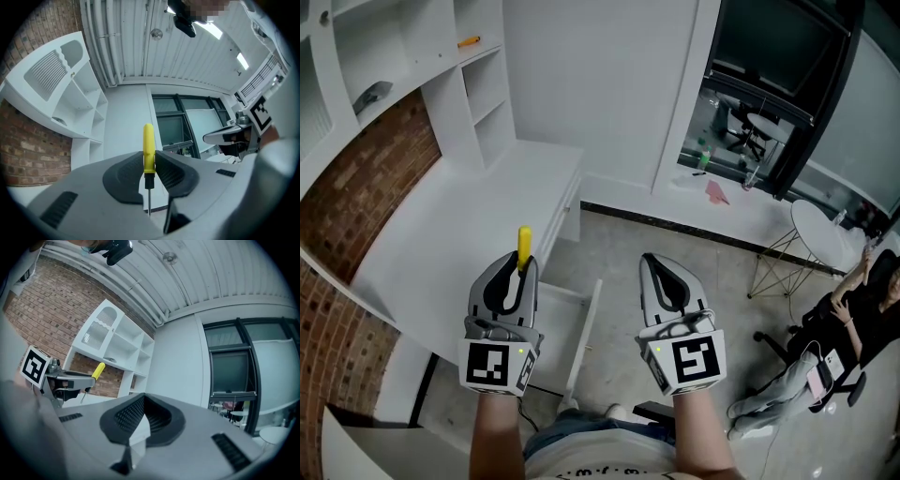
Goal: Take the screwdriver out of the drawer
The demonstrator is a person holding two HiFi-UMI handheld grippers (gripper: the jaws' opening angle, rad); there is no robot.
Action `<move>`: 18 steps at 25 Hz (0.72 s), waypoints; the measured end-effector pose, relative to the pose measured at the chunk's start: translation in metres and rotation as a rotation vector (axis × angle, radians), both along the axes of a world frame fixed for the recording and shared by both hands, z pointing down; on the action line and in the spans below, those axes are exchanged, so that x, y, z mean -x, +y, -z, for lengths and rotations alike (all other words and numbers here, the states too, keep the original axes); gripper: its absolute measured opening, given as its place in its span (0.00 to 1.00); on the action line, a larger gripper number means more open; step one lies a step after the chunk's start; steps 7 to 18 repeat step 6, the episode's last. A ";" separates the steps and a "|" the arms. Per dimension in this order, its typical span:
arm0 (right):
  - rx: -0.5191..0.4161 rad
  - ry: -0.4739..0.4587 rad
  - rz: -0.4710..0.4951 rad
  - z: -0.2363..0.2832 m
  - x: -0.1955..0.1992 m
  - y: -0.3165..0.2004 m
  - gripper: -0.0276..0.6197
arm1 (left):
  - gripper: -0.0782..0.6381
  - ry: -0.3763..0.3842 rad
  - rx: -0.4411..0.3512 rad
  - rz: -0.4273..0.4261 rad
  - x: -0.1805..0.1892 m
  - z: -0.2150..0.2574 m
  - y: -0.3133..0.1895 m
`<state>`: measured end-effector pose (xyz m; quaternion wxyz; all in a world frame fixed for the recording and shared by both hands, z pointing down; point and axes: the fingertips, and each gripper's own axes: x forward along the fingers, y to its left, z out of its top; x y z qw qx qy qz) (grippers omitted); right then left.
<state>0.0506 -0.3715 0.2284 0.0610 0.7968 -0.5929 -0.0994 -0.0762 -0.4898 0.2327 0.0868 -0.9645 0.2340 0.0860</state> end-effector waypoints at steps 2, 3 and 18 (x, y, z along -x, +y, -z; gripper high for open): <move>-0.007 0.010 0.001 0.000 0.001 0.001 0.06 | 0.23 0.004 -0.001 -0.003 0.001 0.001 0.001; -0.010 0.016 0.002 0.000 0.002 0.001 0.06 | 0.23 0.005 -0.002 -0.004 0.001 0.002 0.001; -0.011 0.026 0.004 0.002 0.004 0.000 0.06 | 0.23 0.013 -0.006 -0.007 0.004 0.006 0.002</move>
